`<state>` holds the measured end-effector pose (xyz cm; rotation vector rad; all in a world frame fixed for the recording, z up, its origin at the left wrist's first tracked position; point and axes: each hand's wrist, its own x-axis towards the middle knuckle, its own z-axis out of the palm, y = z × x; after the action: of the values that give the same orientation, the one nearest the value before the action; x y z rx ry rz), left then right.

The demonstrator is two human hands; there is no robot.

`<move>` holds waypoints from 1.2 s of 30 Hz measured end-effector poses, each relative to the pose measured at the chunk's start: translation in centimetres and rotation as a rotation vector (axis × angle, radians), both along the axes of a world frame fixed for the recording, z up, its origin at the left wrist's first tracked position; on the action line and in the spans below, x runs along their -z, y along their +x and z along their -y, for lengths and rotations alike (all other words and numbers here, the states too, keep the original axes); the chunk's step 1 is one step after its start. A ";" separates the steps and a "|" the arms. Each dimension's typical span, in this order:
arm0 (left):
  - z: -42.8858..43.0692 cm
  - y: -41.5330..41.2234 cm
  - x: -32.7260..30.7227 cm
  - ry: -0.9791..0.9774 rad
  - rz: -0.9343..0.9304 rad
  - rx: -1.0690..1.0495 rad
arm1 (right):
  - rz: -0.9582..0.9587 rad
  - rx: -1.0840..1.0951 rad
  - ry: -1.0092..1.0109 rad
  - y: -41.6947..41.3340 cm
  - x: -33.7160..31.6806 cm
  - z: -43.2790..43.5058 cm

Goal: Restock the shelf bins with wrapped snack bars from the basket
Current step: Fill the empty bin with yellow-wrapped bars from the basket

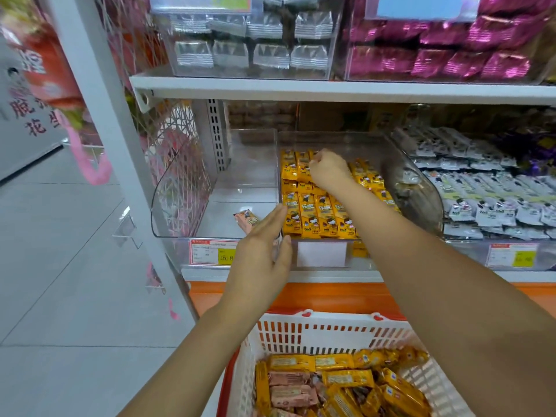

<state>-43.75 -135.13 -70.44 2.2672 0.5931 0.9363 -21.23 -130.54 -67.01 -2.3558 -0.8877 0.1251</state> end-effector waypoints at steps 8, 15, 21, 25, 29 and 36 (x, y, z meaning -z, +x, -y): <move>1.2 -3.5 1.5 0.032 -0.013 0.063 | 0.146 -0.194 0.183 -5.9 -1.1 8.7; 2.8 -8.0 6.1 0.047 -0.790 0.116 | 0.025 -0.438 0.108 -12.5 5.0 18.0; 4.1 -11.2 10.9 -0.051 -1.408 0.212 | -0.253 -0.544 -0.545 -14.0 16.4 22.6; 4.8 -10.9 11.4 -0.051 -1.481 0.240 | -0.397 -0.612 -0.919 -16.0 21.9 25.5; 4.5 -10.1 11.0 -0.040 -1.494 0.243 | -0.310 -0.640 -1.020 -18.3 24.6 27.1; 4.4 -9.4 10.9 -0.031 -1.488 0.234 | -0.240 -0.565 -0.982 -19.4 26.7 27.4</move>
<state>-53.12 -139.56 -81.32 2.5787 0.8262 -1.0398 -40.58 -157.91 -93.67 -2.7200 -1.5863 1.2981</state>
